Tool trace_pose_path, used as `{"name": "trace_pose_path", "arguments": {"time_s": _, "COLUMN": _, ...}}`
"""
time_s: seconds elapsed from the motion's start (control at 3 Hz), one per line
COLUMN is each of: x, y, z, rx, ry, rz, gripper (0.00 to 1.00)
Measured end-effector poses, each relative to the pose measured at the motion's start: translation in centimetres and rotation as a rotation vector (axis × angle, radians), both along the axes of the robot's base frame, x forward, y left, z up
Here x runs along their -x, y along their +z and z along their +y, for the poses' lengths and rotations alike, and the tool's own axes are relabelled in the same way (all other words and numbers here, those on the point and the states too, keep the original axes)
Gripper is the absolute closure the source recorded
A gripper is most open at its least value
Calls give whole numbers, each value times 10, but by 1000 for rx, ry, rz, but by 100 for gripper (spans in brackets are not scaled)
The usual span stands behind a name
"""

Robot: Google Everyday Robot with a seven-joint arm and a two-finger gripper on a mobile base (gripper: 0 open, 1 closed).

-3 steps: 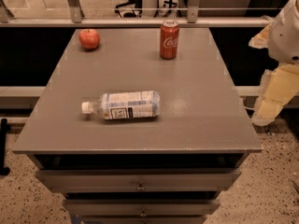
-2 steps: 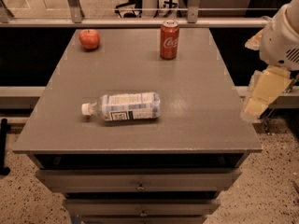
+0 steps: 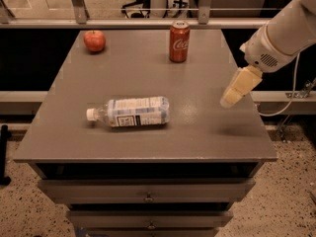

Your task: Pick coke can

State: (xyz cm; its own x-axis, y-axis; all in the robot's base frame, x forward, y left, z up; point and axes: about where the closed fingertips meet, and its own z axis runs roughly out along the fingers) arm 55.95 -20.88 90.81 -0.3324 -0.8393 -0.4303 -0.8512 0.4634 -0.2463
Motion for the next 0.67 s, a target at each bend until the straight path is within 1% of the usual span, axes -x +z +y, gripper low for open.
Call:
{"name": "trace_pose_path", "arguments": {"time_s": 0.33, "x": -95, "y": -24, "z": 23, "rx": -100, "ry": -14, "rz": -98, "gripper": 0}}
{"name": "trace_pose_path", "arguments": {"time_s": 0.67, "x": -95, "y": -24, "z": 23, "rx": -100, "ry": -13, "rz": -98, "gripper": 0}}
